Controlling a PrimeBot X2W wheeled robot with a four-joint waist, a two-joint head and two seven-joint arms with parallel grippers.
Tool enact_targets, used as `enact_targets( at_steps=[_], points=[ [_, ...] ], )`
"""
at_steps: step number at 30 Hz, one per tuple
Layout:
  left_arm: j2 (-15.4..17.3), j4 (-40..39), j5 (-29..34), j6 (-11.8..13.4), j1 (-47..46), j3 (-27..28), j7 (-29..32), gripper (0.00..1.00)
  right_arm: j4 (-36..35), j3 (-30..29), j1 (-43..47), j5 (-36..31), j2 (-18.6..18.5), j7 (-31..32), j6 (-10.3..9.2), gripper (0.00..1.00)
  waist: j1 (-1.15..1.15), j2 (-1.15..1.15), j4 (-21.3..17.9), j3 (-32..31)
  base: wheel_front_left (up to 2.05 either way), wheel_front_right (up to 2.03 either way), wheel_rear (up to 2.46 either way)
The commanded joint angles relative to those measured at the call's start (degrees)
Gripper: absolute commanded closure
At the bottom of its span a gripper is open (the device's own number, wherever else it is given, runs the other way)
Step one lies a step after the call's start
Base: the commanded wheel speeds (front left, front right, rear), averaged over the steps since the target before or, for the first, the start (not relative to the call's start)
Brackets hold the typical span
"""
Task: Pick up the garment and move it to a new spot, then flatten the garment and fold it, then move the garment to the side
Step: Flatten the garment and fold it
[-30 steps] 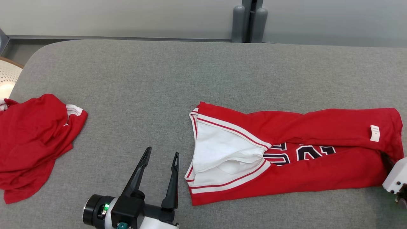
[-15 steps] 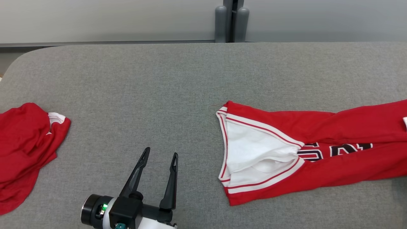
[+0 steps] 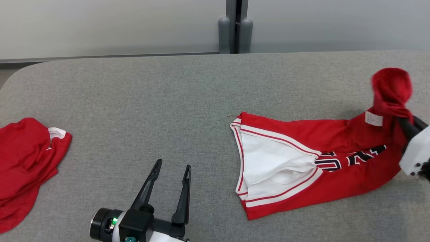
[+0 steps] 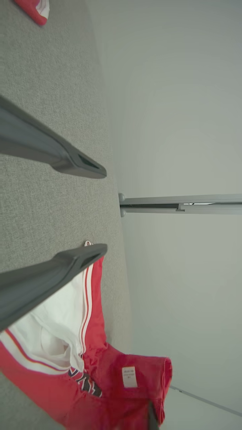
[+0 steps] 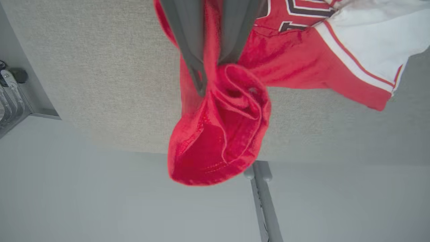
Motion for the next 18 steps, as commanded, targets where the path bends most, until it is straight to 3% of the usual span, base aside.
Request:
enact_targets(
  at_steps=[1, 5, 10, 18],
  points=[
    [-0.2, 0.2, 0.5, -0.5, 0.5, 0.5, -0.1, 0.00, -5.4, 0.6, 1.8, -0.9, 1.9, 2.1, -0.11, 1.00, 0.00, 0.00, 0.9, -0.6, 0.00, 0.00, 0.00],
    [-0.8, 0.3, 0.9, -1.2, 0.9, 0.8, -0.1, 0.00, -15.2, 1.9, 4.9, -1.9, 7.2, 5.6, -0.10, 1.00, 0.00, 0.00, 2.8, -0.9, 0.00, 0.00, 0.00],
    [-1.6, 0.6, 1.6, -1.8, 1.3, 1.1, 0.0, 0.00, -22.4, 4.1, 7.8, -2.4, 13.0, 8.3, -0.08, 1.00, 0.00, 0.00, 5.5, -0.8, 0.00, 0.00, 0.00],
    [-2.6, 1.1, 1.9, -2.8, 1.3, 1.6, 0.0, 0.00, -22.6, 6.1, 10.0, -4.4, 18.9, 9.4, -0.07, 1.00, 0.00, 0.00, 8.0, -0.8, 0.00, 0.00, 0.00]
  ],
)
